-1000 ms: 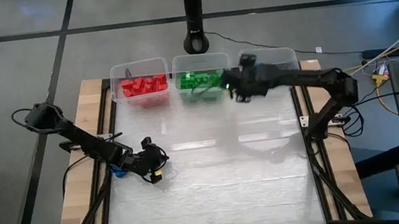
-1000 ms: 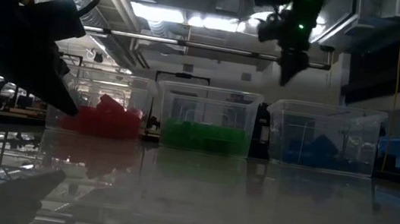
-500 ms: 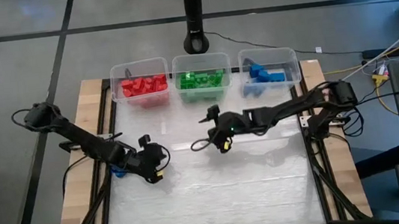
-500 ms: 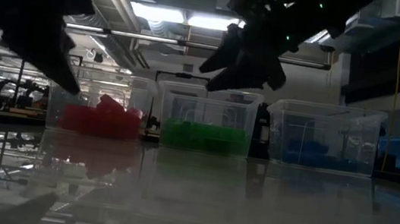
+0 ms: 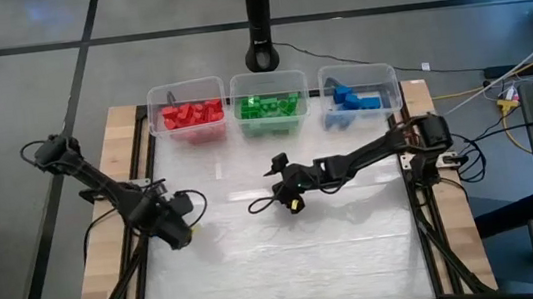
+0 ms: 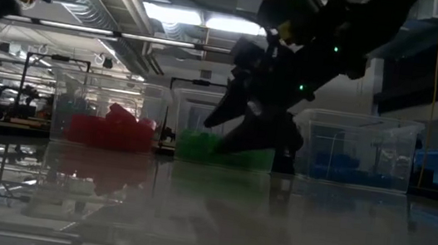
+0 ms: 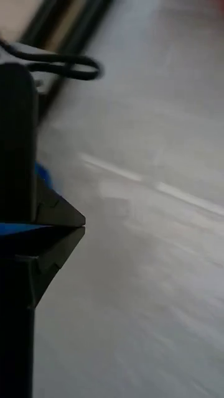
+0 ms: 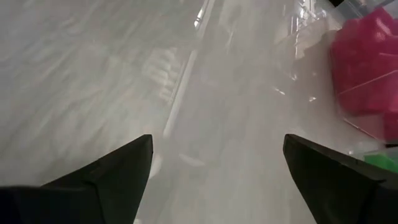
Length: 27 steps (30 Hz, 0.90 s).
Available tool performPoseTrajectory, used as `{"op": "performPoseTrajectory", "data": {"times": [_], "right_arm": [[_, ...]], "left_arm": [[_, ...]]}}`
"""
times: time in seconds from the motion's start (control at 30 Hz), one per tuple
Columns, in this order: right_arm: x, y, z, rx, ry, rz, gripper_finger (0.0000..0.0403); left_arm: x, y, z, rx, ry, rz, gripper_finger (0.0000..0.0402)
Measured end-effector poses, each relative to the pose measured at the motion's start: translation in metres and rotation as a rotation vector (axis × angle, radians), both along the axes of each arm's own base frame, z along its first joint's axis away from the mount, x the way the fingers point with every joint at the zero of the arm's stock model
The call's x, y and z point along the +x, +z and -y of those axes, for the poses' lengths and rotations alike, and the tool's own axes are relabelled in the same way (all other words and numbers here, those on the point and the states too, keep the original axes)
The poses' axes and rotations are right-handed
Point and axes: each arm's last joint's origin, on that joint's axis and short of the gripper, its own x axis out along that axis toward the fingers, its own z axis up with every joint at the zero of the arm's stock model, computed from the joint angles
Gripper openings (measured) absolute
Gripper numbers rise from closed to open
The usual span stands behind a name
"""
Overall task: Sort blocks
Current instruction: Prepare the blue game piece on the table
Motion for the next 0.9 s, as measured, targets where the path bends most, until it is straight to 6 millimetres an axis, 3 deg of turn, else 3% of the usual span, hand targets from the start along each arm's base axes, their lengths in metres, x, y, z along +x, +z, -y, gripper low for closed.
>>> {"op": "performPoseTrajectory", "data": {"times": [0.3,0.53,0.9], "right_arm": [[0.007,-0.011,-0.001,0.005,0.0,0.043,0.0358],[0.01,-0.007,-0.001,0.008,0.001,0.09,0.0358],[0.014,-0.001,-0.001,0.017,0.002,0.164,0.0358]], "left_arm": [[-0.02,-0.002,0.007,-0.01,-0.02,-0.14,0.0001],[-0.037,-0.02,0.007,-0.001,-0.012,-0.254,0.0001],[-0.037,-0.038,0.01,-0.078,-0.045,-0.266,0.0001]]}}
